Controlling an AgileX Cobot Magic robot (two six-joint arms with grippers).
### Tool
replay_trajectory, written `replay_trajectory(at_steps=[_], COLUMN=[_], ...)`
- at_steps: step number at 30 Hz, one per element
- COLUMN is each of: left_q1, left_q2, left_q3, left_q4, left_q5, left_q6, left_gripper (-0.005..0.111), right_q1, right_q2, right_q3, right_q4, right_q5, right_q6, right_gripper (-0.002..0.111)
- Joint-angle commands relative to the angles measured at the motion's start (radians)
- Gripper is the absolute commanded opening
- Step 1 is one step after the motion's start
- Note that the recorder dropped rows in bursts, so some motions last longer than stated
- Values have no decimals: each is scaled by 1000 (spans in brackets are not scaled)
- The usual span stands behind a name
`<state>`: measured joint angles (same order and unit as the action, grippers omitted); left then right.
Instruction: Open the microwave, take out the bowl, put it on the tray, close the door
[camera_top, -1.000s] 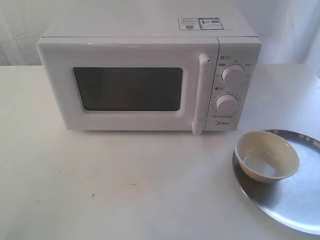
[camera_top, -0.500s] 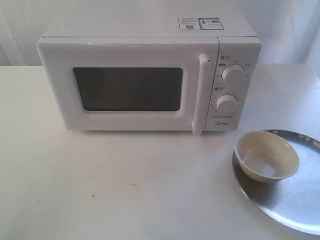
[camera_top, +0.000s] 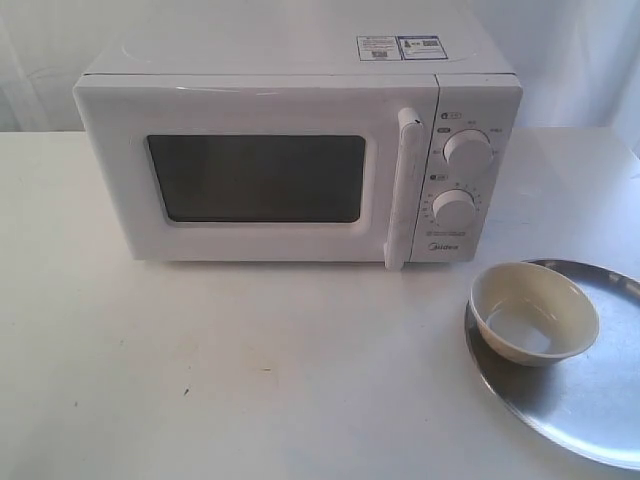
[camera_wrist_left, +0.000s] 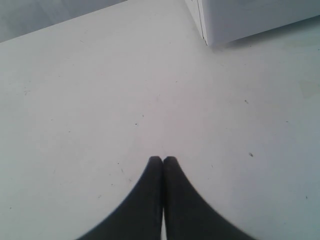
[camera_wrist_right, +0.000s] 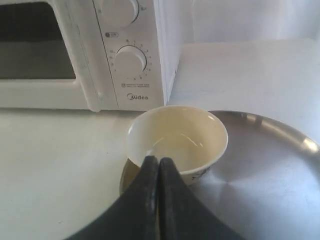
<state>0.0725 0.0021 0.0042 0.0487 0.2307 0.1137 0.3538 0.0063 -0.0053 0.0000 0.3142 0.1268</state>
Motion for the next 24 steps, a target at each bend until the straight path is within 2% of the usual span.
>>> replay_trajectory(at_steps=[1,24], left_q1=[-4,-4], left_q2=[-2,-2], left_q3=[-4,-4], left_q4=[-4,-4], left_q5=[1,1], left_q6=[-5,-5], left_gripper=[0,0], right_q1=[-5,-5], right_q2=[-6,-6], right_q3=[5,5], right_q4=[0,0], right_q5=[3,6], right_q6=[-184,-143], right_gripper=[0,0])
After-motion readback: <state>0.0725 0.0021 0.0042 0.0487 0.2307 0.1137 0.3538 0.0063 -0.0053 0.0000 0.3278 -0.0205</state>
